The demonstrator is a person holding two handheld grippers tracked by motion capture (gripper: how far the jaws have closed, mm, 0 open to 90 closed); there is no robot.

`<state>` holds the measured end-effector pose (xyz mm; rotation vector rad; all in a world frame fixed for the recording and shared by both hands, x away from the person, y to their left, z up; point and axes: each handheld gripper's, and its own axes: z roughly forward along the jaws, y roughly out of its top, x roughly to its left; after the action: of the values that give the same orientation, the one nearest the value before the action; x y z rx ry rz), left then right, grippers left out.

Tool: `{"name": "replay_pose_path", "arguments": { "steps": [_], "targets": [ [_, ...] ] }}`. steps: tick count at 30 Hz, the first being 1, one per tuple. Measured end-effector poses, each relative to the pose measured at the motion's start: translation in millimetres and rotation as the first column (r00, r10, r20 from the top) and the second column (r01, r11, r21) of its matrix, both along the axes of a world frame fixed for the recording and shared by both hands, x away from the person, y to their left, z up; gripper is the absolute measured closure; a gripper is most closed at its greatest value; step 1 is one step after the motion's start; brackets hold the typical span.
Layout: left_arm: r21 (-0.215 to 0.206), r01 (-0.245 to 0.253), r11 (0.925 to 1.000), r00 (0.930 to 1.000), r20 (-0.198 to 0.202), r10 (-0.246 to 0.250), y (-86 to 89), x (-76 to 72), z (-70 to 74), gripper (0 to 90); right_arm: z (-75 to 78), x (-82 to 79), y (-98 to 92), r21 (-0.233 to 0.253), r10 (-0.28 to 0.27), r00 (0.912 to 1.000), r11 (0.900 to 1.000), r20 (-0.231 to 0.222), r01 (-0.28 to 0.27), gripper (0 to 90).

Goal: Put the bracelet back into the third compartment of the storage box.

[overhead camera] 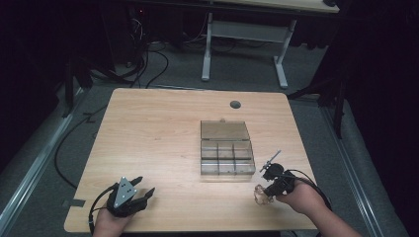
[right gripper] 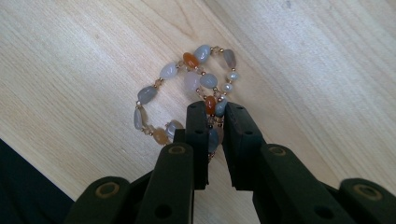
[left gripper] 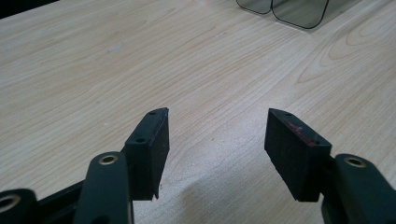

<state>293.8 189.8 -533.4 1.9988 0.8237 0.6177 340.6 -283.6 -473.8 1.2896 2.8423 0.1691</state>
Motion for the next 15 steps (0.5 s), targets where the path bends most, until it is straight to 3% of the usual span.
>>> {"name": "replay_pose_path", "arguments": {
  "steps": [15],
  "targets": [
    [-0.001, -0.001, 1.0, 1.0, -0.001, 0.001, 0.0, 0.1, 0.0, 40.8, 19.6, 3.5, -2.2, 0.007, 0.012, 0.9999, 1.0, 0.005, -0.012, 80.8]
  ]
}}
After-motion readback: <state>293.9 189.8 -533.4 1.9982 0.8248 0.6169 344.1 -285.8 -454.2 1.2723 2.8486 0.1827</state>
